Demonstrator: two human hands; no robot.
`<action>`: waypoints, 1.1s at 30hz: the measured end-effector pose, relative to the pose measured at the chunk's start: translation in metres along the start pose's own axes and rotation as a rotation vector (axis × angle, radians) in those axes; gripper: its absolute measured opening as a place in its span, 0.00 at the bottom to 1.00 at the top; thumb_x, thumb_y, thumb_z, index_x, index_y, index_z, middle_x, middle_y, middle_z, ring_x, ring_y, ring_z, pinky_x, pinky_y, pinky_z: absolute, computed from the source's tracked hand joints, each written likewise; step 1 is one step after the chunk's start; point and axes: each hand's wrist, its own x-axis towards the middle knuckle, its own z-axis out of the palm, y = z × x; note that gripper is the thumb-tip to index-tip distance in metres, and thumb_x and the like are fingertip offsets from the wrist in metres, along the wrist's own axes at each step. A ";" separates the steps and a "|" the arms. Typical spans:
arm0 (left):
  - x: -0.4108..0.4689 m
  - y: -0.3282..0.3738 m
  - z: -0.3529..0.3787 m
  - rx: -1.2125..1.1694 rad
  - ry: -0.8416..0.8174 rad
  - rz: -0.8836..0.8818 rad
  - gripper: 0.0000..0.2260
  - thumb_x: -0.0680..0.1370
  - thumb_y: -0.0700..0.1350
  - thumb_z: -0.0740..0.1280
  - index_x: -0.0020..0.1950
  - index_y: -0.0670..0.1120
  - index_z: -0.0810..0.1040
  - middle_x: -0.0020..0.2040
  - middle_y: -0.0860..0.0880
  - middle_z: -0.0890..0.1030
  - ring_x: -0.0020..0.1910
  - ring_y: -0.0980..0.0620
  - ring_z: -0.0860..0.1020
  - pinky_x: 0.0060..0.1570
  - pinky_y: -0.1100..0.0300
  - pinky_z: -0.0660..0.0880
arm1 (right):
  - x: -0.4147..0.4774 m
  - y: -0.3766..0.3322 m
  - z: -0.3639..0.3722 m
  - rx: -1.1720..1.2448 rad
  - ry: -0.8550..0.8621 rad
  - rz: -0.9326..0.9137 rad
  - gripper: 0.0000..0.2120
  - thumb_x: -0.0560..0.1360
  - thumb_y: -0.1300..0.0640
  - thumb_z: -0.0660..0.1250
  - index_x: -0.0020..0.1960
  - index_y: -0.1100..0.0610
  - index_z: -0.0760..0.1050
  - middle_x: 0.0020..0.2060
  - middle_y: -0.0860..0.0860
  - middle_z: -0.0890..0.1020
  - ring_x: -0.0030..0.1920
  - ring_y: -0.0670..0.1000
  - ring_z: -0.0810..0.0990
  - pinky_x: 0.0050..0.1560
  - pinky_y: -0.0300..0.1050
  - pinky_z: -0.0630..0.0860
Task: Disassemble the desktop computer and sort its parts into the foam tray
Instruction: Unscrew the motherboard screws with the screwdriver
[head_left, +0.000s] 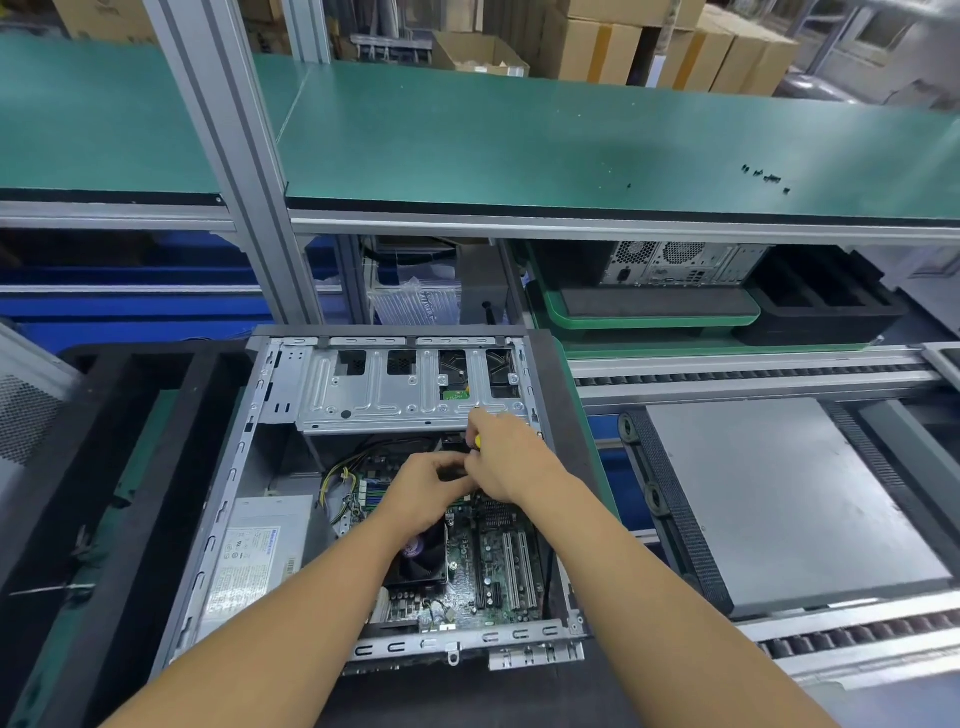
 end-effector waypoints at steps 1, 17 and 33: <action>0.000 0.000 0.001 0.002 0.009 -0.002 0.10 0.74 0.43 0.74 0.47 0.59 0.85 0.44 0.59 0.86 0.44 0.65 0.81 0.45 0.67 0.72 | 0.000 0.000 0.001 0.005 -0.006 0.000 0.07 0.79 0.59 0.60 0.57 0.55 0.71 0.56 0.58 0.74 0.51 0.59 0.76 0.47 0.50 0.75; 0.003 -0.003 -0.003 -0.016 -0.050 0.020 0.10 0.76 0.47 0.73 0.51 0.63 0.84 0.50 0.62 0.85 0.53 0.65 0.80 0.50 0.73 0.71 | 0.001 0.003 0.007 0.001 0.097 -0.032 0.14 0.80 0.58 0.62 0.64 0.60 0.64 0.56 0.58 0.77 0.53 0.60 0.78 0.46 0.50 0.74; 0.006 -0.003 -0.001 0.040 -0.027 -0.064 0.08 0.76 0.45 0.71 0.51 0.58 0.85 0.46 0.59 0.85 0.50 0.57 0.81 0.52 0.57 0.74 | 0.004 0.003 0.014 0.011 0.164 0.050 0.15 0.82 0.47 0.56 0.59 0.58 0.67 0.47 0.56 0.80 0.41 0.58 0.76 0.38 0.48 0.71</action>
